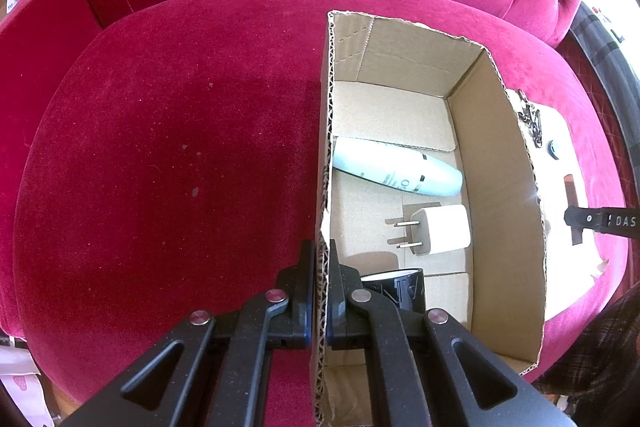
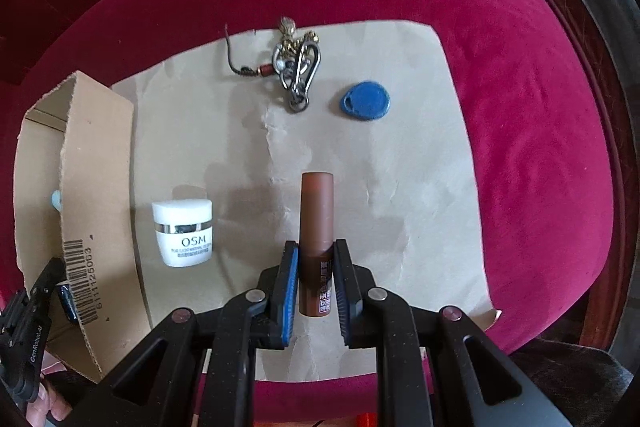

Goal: Organize rigid objects
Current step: 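Move the right tool to the brown tube and close on it, then lift the brown tube with the right tool and carry it over the box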

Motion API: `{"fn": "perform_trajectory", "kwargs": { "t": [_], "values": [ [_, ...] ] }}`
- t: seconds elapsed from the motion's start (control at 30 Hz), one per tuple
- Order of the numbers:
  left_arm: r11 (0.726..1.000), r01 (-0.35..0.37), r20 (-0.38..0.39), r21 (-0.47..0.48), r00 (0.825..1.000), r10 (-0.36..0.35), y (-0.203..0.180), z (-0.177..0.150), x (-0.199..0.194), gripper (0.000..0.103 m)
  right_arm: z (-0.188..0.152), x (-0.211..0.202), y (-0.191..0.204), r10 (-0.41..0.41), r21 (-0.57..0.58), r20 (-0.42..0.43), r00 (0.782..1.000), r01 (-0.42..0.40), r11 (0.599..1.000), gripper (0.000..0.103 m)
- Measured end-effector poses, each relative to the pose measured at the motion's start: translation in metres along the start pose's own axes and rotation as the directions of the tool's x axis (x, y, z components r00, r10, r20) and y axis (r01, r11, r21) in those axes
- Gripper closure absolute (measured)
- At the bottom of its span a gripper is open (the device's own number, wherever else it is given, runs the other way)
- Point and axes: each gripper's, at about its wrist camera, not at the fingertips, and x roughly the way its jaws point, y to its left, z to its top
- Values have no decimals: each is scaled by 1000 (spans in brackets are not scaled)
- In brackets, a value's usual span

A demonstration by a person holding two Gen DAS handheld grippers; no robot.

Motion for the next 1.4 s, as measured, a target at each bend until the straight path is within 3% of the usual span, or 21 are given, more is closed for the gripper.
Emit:
{"fn": "perform_trajectory", "kwargs": {
  "t": [0.23,0.7,0.83,0.87,1.4],
  "values": [
    [1000,0,0,1,1000,0,0,0,0,100,-1,-16,8,-19,-22,39,999,20,1000,87],
    [1000,-1,1,4,1000,1,0,0,0,100,-1,-68,28,54,-68,101,993,-48,997,87],
    [1000,-1,1,4,1000,1,0,0,0,100,2,-80,40,71,-99,117,991,-59,993,87],
    [1000,-1,0,4,1000,1,0,1,0,100,3,-83,45,33,-97,116,993,-22,995,87],
    [1000,-1,1,4,1000,1,0,0,0,100,2,-92,109,95,-253,134,986,-59,966,87]
  ]
}}
